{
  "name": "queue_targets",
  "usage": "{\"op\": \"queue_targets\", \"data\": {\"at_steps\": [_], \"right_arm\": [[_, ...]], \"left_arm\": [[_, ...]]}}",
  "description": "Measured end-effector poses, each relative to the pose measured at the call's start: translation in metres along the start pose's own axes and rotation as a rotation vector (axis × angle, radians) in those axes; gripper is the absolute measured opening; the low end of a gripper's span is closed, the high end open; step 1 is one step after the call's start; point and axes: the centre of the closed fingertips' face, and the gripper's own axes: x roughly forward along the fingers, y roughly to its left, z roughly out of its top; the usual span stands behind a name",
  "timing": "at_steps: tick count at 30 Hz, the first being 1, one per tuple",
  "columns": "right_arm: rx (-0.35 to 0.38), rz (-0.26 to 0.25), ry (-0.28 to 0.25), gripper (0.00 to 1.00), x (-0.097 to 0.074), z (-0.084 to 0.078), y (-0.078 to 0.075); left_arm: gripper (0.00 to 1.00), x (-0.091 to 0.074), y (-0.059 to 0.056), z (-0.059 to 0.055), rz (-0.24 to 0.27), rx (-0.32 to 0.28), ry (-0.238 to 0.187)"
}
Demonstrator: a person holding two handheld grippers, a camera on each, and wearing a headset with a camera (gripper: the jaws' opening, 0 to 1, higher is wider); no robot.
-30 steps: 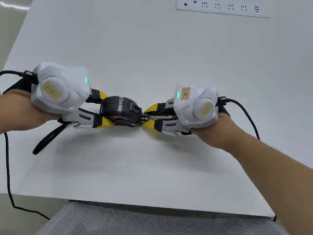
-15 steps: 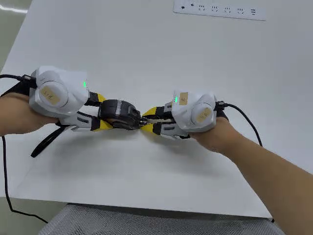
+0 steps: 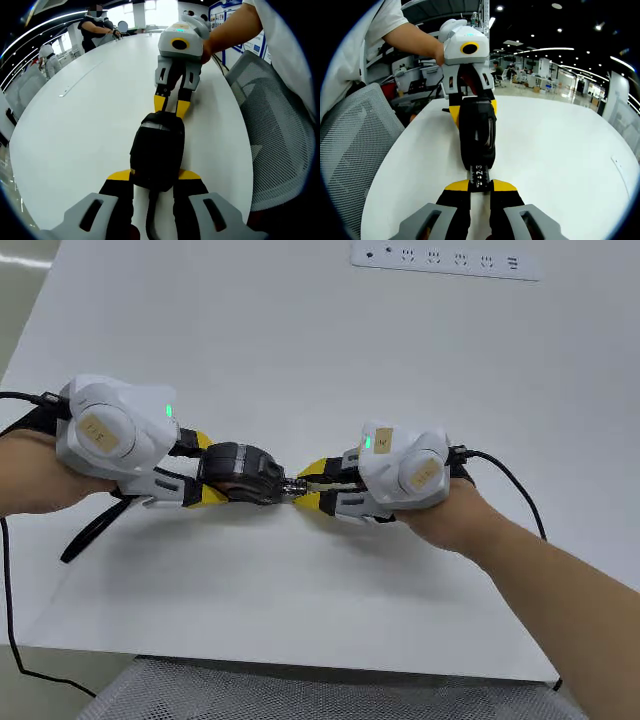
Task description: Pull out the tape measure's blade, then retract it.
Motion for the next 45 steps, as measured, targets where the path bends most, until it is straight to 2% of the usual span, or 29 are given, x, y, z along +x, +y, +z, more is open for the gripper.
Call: {"op": "queue_targets", "data": {"at_steps": [27, 45], "right_arm": [[0.011, -0.024, 0.042, 0.1, -0.032, -0.021, -0.002], [0.024, -0.054, 0.076, 0.1, -0.059, -0.039, -0.007]], "left_arm": [[0.25, 0.0, 0.0, 0.001, 0.002, -0.011, -0.004], [0.25, 0.0, 0.0, 0.001, 0.003, -0.013, -0.003]]}}
